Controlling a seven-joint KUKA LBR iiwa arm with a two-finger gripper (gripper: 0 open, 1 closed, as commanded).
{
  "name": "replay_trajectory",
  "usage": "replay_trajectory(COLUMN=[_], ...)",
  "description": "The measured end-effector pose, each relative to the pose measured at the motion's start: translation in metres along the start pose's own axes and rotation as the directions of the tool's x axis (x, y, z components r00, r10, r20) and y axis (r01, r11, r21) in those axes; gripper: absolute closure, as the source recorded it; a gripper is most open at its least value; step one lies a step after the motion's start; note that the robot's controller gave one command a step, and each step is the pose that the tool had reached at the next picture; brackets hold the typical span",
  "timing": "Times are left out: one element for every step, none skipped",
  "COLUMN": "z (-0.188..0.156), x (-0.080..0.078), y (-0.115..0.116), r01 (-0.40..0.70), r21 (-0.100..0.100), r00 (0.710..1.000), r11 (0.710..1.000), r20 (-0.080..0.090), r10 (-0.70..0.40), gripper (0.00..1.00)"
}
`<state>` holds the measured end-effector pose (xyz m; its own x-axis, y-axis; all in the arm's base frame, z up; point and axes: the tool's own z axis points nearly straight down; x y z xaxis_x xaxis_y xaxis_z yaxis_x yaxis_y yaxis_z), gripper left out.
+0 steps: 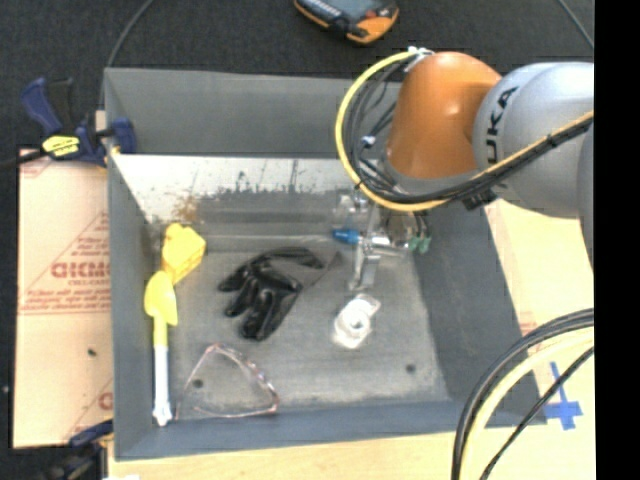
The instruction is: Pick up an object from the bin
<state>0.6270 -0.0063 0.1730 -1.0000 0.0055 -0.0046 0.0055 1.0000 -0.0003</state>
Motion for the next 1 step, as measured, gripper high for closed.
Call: replay_trajectory(z=[0.0000], x=[0.0000], y=[0.0000], r01=[0.000], r21=[0.000], r00=[1.000], r11=[1.000], r20=[0.000], r10=[0.000], gripper=[0.00])
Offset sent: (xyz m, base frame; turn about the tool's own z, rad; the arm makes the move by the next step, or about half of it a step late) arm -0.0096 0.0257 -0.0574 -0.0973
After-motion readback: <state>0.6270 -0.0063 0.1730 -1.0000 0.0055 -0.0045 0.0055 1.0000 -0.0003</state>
